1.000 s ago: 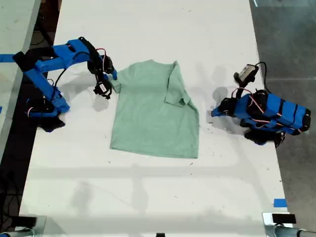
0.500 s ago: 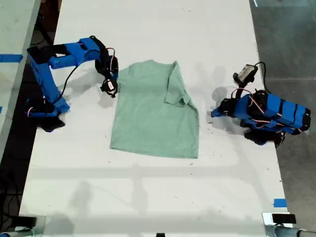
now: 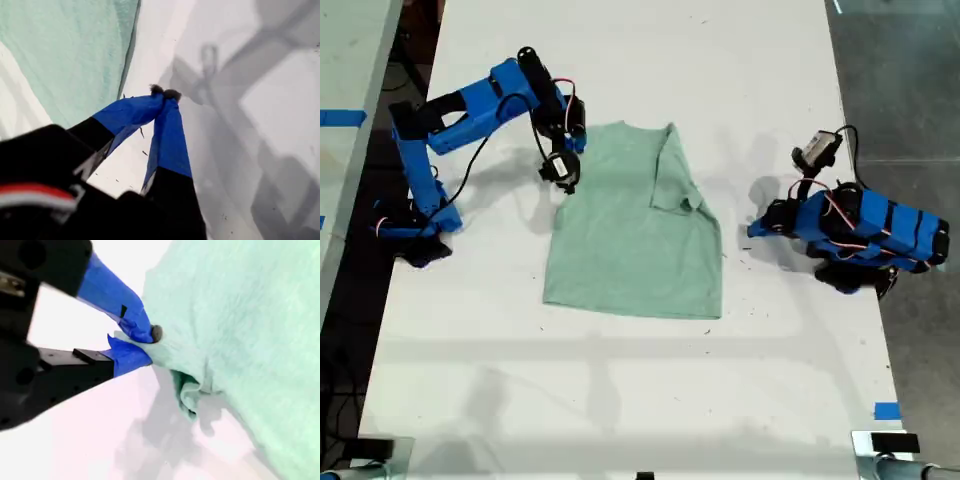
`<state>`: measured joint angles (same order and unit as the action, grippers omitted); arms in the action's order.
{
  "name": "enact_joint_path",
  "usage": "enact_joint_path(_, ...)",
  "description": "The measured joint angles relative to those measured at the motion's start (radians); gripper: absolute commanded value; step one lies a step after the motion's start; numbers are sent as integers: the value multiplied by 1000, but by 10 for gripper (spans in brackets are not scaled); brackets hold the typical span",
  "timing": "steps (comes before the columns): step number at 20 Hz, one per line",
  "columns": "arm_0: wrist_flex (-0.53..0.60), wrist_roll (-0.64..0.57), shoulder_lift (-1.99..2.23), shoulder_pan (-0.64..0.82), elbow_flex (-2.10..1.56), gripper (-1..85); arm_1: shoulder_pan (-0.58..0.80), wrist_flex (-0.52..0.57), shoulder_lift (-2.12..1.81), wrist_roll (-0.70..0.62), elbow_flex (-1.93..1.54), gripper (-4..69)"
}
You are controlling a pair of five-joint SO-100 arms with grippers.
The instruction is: Fold t shirt
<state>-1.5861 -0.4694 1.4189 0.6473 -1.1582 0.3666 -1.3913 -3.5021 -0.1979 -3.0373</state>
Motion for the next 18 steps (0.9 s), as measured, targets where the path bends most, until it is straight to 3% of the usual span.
enact_joint_path(4,38,84,-109,-164,137,1,0,0,0,0,0,-11)
enact_joint_path(8,178,147,-198,-276,172,1,0,0,0,0,0,-11)
enact_joint_path(10,242,172,-236,-293,172,129,0,0,0,0,0,-11)
enact_joint_path(12,276,195,-261,-295,172,143,0,0,0,0,0,-11)
enact_joint_path(14,278,204,-264,-295,172,124,0,0,0,0,0,-11)
enact_joint_path(16,241,204,-230,-278,172,1,0,0,0,0,0,-11)
enact_joint_path(18,160,202,-117,-224,172,1,0,0,0,0,0,-11)
